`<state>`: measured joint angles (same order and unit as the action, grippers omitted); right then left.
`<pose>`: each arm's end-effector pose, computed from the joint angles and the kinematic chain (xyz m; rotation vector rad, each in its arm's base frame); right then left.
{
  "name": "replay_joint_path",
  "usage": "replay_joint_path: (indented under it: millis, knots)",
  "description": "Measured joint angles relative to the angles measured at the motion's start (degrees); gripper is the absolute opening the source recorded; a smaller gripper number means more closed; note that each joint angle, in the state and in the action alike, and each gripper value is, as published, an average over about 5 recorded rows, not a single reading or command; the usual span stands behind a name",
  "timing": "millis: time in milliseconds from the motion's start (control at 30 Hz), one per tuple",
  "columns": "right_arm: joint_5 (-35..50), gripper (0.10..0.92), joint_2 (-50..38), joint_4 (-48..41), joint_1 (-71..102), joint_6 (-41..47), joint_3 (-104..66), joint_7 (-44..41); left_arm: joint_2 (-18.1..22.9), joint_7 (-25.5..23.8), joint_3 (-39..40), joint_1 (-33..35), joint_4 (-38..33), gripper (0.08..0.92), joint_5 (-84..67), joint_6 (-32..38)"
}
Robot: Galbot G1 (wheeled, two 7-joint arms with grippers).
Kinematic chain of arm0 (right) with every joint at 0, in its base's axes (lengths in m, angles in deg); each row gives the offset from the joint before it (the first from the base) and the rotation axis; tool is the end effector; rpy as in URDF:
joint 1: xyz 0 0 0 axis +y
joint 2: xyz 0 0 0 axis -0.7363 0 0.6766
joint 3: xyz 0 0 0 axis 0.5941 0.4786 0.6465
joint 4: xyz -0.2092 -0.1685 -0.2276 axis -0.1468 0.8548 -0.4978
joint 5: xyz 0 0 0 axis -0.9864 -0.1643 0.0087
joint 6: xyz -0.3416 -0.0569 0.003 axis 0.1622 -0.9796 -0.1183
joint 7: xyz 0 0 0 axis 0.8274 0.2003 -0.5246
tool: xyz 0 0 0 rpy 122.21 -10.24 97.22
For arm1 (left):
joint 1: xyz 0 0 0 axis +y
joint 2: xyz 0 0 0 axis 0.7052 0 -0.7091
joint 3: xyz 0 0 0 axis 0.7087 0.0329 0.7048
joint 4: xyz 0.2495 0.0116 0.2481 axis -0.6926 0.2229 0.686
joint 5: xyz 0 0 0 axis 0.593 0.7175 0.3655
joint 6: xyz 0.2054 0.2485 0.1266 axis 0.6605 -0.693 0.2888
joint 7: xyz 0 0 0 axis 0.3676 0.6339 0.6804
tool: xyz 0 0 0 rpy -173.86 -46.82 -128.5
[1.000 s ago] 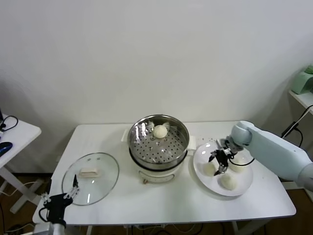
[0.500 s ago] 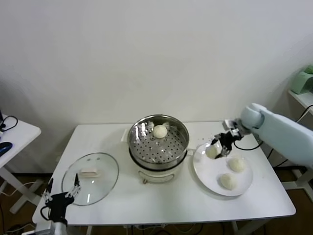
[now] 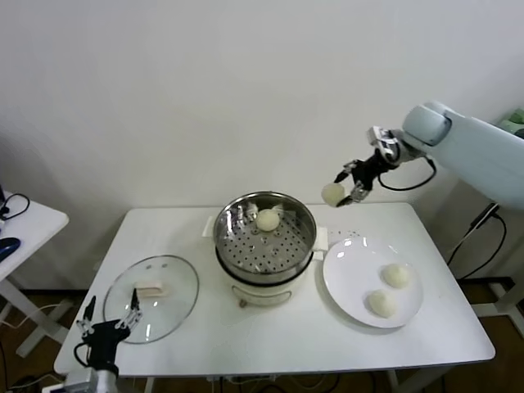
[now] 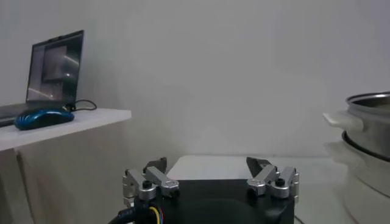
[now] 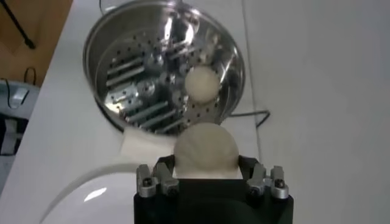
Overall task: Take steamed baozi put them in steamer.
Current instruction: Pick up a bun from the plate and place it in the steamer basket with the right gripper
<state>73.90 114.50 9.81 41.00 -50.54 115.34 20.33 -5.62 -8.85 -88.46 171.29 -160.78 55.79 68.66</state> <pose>0.6026 -0.0887 0.0054 1.5358 -1.7005 1.1708 0.1316 0.0877 -0.3385 0.4004 -2.9731 -0.0845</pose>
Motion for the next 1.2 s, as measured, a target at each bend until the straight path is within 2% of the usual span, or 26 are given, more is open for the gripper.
replay_joint_path:
  millis: [267, 600, 1200]
  knots:
    - [2.9, 0.689, 9.5, -2.1, 0.3, 1.2, 2.0, 1.0, 0.3, 0.0, -0.3, 0.7, -0.8, 0.823, -0.1, -0.1]
    - [2.4, 0.687, 19.9, -6.0, 4.8, 1.6, 3.2, 1.3, 0.3, 0.1, -0.7, 1.9, -1.8, 0.823, -0.8, 0.1]
    - [-3.1, 0.687, 28.5, -13.9, 10.7, -0.1, 2.2, 1.1, 0.8, -0.1, -1.0, 3.5, -1.3, 0.823, -2.2, 0.9]
